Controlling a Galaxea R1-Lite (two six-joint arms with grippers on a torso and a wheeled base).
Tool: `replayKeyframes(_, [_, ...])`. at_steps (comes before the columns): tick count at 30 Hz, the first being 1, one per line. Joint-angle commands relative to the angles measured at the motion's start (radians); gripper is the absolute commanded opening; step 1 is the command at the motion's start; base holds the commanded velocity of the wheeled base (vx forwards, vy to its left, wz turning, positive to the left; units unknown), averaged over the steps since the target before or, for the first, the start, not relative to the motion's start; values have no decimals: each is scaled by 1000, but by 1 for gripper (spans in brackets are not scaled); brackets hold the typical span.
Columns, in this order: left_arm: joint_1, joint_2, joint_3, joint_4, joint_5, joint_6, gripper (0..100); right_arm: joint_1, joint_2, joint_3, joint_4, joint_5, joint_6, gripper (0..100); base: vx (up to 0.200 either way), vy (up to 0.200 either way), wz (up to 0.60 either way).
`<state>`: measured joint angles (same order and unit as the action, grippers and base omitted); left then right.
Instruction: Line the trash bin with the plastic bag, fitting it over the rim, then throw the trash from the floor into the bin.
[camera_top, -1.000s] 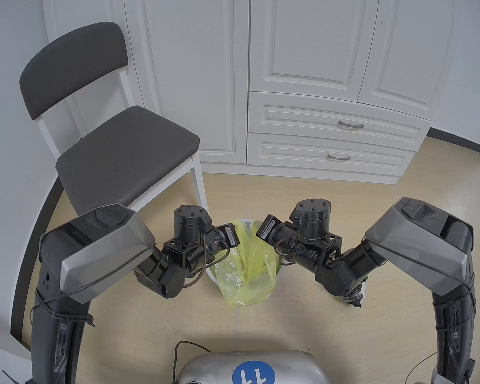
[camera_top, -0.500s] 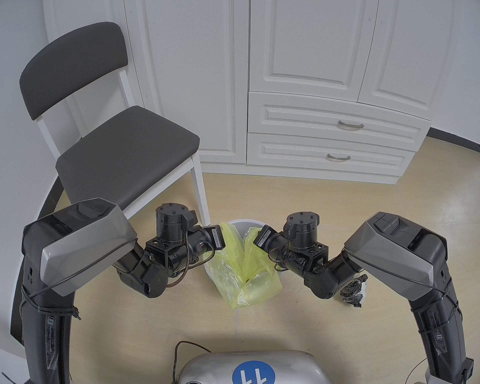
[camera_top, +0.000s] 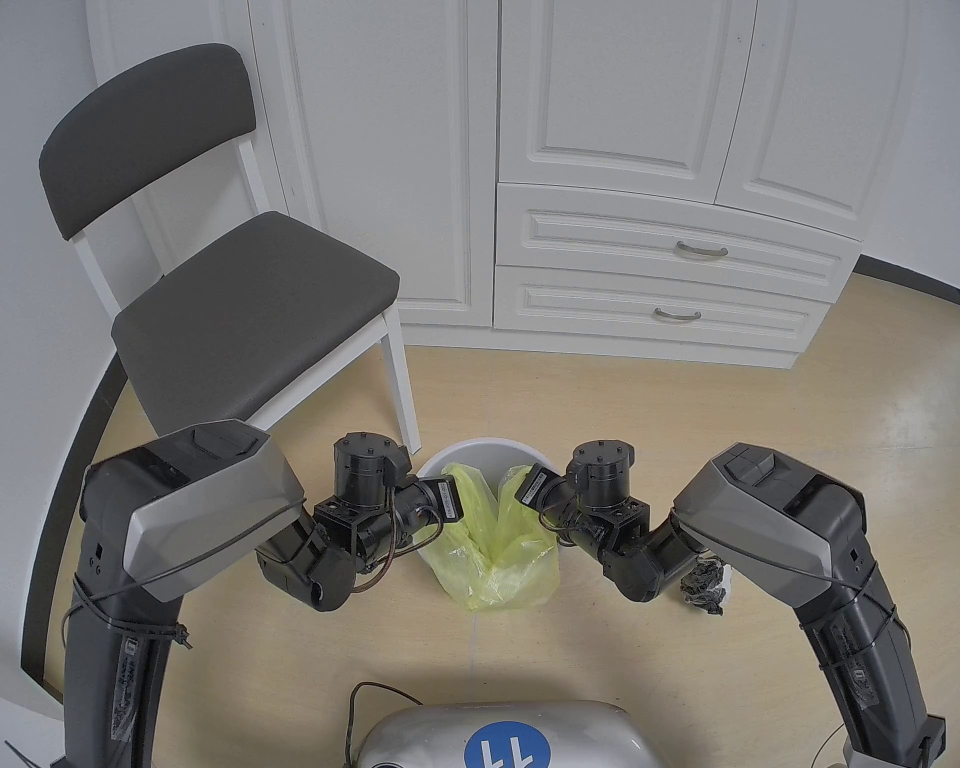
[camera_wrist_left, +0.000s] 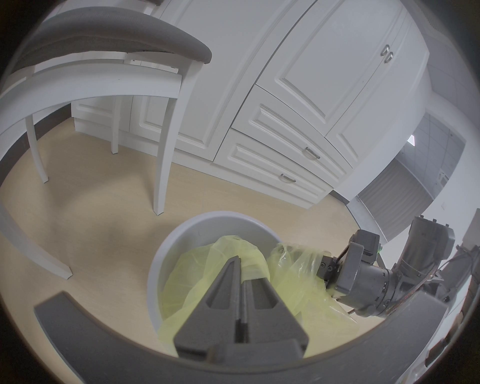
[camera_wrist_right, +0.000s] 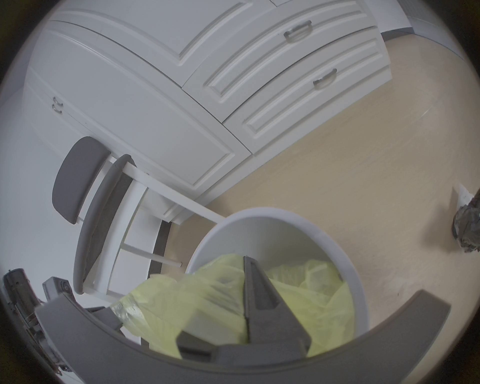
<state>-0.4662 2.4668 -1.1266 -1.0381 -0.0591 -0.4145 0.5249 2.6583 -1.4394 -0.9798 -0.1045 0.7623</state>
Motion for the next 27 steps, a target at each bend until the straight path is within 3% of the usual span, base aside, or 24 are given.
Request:
replayKeyframes(1, [6, 60, -78, 0, 36, -9, 0, -14, 38, -87, 7, -58, -6, 0, 0, 0, 0])
replayKeyframes(6, [24, 70, -157, 0, 117, -18, 0, -20, 48, -168, 9, -132, 2, 0, 0, 0, 0])
replayKeyframes(16, [47, 37, -185, -34, 139, -63, 0, -9, 92, -273, 13, -235, -8, 0, 0, 0, 0])
replayKeyframes(23, [35, 37, -159, -45, 139, -56, 0, 18, 126, -262, 13, -242, -20, 0, 0, 0, 0])
replayKeyframes(27, [1, 84, -151, -46, 139, -50, 0, 30, 164, -246, 0, -242, -81, 0, 0, 0, 0])
